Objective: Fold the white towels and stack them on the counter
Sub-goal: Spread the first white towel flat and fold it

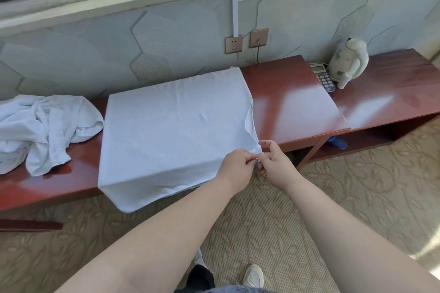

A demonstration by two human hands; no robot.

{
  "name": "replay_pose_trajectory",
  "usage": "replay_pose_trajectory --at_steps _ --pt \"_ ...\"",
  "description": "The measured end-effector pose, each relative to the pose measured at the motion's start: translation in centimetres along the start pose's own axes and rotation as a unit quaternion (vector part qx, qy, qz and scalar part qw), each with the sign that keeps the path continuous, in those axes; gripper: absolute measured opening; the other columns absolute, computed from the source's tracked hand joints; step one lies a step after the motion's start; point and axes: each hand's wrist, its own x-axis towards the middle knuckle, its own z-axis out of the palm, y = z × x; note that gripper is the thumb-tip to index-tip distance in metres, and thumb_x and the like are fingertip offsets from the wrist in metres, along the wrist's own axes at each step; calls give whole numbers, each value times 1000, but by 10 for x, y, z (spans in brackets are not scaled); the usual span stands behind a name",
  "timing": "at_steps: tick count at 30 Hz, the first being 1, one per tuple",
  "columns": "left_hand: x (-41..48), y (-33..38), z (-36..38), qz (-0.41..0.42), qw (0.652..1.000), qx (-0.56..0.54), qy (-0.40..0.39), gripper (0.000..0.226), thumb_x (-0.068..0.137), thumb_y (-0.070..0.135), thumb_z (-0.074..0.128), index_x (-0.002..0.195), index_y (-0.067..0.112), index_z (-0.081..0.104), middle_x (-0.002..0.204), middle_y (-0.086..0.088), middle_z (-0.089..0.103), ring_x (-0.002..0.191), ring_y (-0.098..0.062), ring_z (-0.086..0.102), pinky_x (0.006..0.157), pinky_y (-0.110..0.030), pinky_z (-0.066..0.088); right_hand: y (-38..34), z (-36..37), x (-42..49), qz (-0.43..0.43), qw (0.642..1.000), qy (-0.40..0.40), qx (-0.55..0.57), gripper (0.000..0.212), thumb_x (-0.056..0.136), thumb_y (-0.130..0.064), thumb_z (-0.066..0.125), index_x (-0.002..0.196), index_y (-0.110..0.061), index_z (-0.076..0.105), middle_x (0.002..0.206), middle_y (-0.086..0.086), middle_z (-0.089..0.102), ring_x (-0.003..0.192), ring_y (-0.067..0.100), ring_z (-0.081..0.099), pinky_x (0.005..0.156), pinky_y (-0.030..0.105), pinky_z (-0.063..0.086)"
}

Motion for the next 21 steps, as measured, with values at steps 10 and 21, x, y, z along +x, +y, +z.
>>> replay_pose_trajectory --at_steps 10,21 --pt "-17 -15 5 -144 965 -207 -67 54 102 -1 37 110 34 77 96 7 73 83 -19 58 80 -27 48 11 1 2 66 998 -22 -10 56 84 -29 61 138 -31 46 66 -1 66 57 11 56 59 35 47" --pt "-67 -105 -25 -319 943 -85 36 15 102 21 48 104 25 62 107 4 62 80 -14 58 65 -25 54 15 -6 11 194 965 38 -173 19 86 -17 51 68 -12 53 59 7 55 52 23 47 56 33 37"
